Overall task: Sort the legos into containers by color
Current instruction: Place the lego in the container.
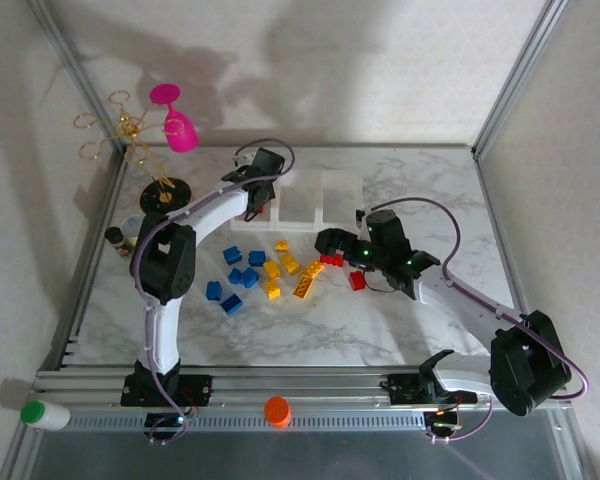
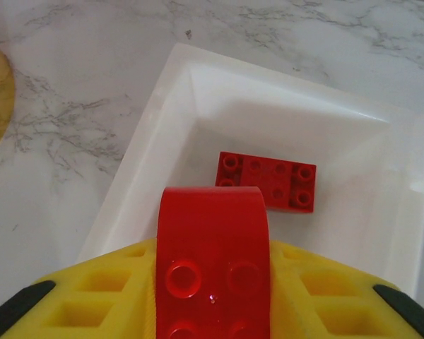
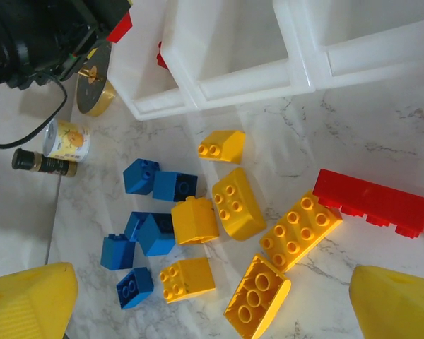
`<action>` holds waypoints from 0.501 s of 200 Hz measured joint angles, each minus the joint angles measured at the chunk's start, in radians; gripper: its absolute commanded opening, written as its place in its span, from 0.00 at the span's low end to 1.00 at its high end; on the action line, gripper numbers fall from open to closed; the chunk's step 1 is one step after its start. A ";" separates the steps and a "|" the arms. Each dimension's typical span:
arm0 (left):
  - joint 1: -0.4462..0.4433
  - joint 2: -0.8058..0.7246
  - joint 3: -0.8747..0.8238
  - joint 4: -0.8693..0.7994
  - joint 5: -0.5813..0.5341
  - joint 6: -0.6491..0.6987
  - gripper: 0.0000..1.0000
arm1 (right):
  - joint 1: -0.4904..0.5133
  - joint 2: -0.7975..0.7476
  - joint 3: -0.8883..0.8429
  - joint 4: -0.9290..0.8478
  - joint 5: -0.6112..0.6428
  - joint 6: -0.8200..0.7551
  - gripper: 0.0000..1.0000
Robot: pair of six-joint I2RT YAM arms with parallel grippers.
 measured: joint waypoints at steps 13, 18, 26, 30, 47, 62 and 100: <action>0.004 0.026 0.020 -0.002 0.000 0.013 0.40 | 0.000 -0.005 0.000 -0.004 0.007 -0.001 0.99; 0.004 0.034 0.028 -0.003 0.000 0.015 0.41 | 0.000 -0.008 0.000 -0.006 0.011 -0.002 0.99; 0.004 0.046 0.037 -0.003 0.000 0.025 0.42 | 0.000 -0.013 0.000 -0.007 0.017 -0.004 0.99; 0.004 0.049 0.040 -0.002 0.000 0.026 0.43 | 0.000 -0.015 0.000 -0.008 0.018 -0.003 0.99; 0.004 0.059 0.051 -0.006 0.000 0.039 0.47 | 0.000 -0.024 0.000 -0.015 0.026 -0.008 0.99; 0.003 0.062 0.064 -0.014 -0.001 0.047 0.49 | 0.000 -0.031 0.000 -0.026 0.033 -0.011 0.99; 0.002 0.061 0.089 -0.039 0.001 0.051 0.50 | -0.003 -0.042 0.000 -0.032 0.052 -0.013 0.99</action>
